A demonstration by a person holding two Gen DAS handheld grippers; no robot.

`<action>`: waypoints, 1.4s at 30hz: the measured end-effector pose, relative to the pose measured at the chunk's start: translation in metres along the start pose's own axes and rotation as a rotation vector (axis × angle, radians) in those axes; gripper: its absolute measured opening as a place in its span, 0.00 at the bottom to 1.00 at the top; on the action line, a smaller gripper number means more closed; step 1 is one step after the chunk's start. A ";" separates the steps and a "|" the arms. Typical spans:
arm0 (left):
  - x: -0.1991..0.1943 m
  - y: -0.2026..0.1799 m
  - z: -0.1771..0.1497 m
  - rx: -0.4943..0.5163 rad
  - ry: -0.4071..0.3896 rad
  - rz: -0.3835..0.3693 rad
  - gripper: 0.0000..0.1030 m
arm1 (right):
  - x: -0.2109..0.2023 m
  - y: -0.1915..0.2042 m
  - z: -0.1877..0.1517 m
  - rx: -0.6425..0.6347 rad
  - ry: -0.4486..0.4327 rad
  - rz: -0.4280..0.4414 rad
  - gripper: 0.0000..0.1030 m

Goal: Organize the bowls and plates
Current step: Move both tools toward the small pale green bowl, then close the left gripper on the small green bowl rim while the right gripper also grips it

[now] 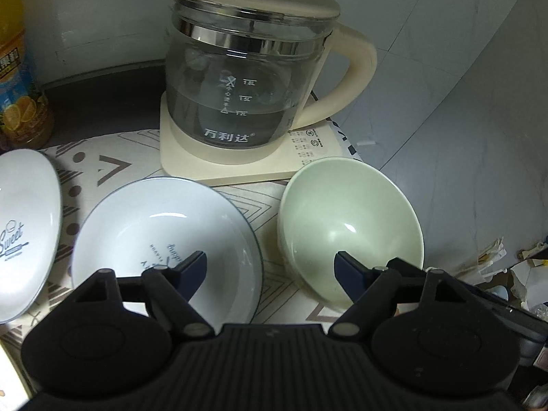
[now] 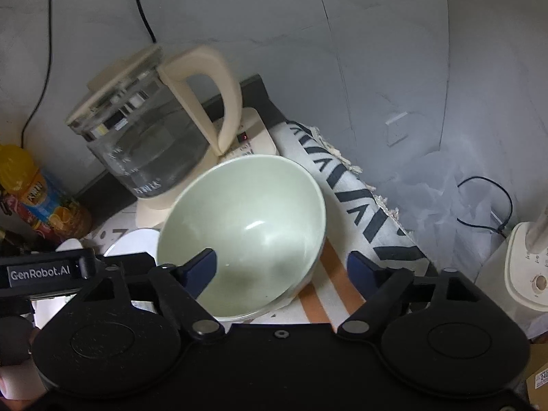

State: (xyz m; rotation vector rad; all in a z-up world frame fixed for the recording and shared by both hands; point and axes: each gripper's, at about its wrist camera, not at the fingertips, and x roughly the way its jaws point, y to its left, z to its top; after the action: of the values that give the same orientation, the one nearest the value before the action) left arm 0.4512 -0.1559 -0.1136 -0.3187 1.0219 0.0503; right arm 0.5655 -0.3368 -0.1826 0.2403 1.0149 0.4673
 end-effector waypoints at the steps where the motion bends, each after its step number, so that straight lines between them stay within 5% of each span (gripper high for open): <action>1: 0.002 -0.001 0.001 0.001 0.000 0.003 0.77 | 0.003 -0.001 0.000 0.001 0.011 -0.003 0.71; 7: 0.018 -0.003 0.002 -0.011 0.027 0.016 0.64 | 0.019 -0.001 -0.001 0.003 0.058 0.000 0.59; 15: 0.037 -0.002 -0.007 -0.040 0.081 -0.034 0.19 | 0.028 -0.005 -0.009 0.061 0.084 0.010 0.29; 42: -0.074 0.027 -0.034 0.034 -0.052 -0.125 0.19 | -0.069 0.057 -0.048 0.085 -0.096 -0.011 0.28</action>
State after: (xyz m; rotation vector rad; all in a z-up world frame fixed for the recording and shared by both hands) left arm 0.3795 -0.1315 -0.0741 -0.3482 0.9487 -0.0708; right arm 0.4792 -0.3208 -0.1319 0.3306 0.9428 0.3997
